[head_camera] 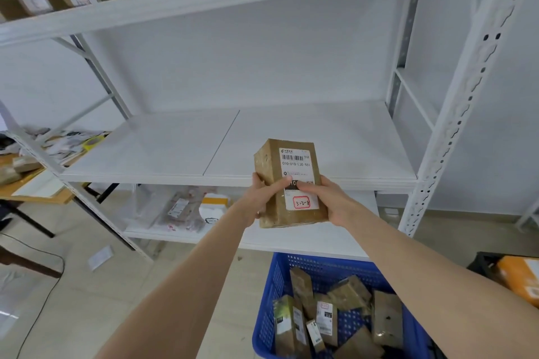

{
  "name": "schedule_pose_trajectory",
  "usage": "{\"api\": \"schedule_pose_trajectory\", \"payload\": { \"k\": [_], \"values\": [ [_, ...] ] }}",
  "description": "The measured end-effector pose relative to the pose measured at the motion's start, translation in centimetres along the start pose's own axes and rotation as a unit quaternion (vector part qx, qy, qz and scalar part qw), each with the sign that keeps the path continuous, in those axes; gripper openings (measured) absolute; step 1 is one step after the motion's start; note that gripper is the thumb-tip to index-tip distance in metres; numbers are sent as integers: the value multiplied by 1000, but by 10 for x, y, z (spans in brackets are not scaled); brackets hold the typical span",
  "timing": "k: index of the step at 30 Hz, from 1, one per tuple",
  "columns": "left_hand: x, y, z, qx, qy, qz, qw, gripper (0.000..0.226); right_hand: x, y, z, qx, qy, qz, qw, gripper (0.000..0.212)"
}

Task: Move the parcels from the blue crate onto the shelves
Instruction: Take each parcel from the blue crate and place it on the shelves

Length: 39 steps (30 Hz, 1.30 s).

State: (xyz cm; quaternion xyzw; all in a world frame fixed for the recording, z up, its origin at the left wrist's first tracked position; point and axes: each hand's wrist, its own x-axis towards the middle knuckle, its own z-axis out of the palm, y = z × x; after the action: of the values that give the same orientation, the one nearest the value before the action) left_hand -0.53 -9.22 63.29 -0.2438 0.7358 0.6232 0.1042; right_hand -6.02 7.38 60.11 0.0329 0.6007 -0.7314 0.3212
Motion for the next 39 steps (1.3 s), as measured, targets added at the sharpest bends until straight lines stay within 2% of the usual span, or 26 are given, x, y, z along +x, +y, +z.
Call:
{"api": "schedule_pose_trajectory", "payload": {
  "k": [2,4,5,6,7,9,11,12,13,15,19,21,22,23,25,26,27,29,31,32,34,39],
  "values": [
    [-1,2,0,7,9,12,1000,85,-4,-4,3,-34,1,-3,999,55],
    [3,4,-4,73,15,36,997,108,-8,-10,3,-103,41,-45,993,61],
    [6,7,-8,146,10,44,988,120,-8,-15,2,-158,83,-86,980,74],
    [6,12,-11,233,-3,51,971,124,-8,-20,-1,-250,124,-129,951,94],
    [6,17,-13,327,-17,61,943,121,-8,-25,-3,-369,145,-161,904,112],
    [3,25,-15,514,-35,90,853,113,-12,-32,-3,-562,122,-217,789,126],
    [-2,33,-9,647,-41,134,750,112,-14,-35,2,-653,36,-228,721,125],
    [-3,36,-5,679,-46,150,717,112,-13,-35,5,-678,-7,-213,703,124],
    [-2,38,-1,694,-55,160,699,113,-12,-33,7,-692,-40,-193,695,124],
    [1,40,5,703,-67,172,687,114,-9,-27,10,-696,-63,-162,697,127],
    [0,39,6,728,-37,215,649,110,-9,-22,8,-687,-24,-138,713,122],
    [-2,38,1,705,39,250,662,113,-6,-20,-1,-628,20,-99,772,109],
    [-3,38,-3,661,87,266,696,115,-5,-18,-5,-573,37,-77,815,103],
    [-5,38,-7,592,131,269,748,116,-4,-16,-9,-500,48,-58,863,97],
    [-9,37,-10,378,173,222,882,115,-3,-12,-15,-336,56,-34,939,79],
    [-10,35,-10,267,163,179,933,111,-5,-13,-15,-265,55,-24,962,68],
    [-11,33,-9,188,131,134,964,105,-8,-13,-14,-207,50,-14,977,58],
    [-13,24,-6,124,42,73,989,79,-11,-14,-11,-141,29,-1,990,51],
    [-13,20,-2,101,-16,67,993,44,-11,-15,-9,-129,13,3,992,52],
    [-14,21,-1,86,-26,74,993,34,-10,-15,-8,-129,11,6,992,52],
    [-16,26,-1,64,-35,84,994,28,-11,-18,-8,-130,12,12,991,50],
    [-17,39,-8,70,-43,103,991,34,-14,-31,-6,-131,12,2,991,50]
  ]
}}
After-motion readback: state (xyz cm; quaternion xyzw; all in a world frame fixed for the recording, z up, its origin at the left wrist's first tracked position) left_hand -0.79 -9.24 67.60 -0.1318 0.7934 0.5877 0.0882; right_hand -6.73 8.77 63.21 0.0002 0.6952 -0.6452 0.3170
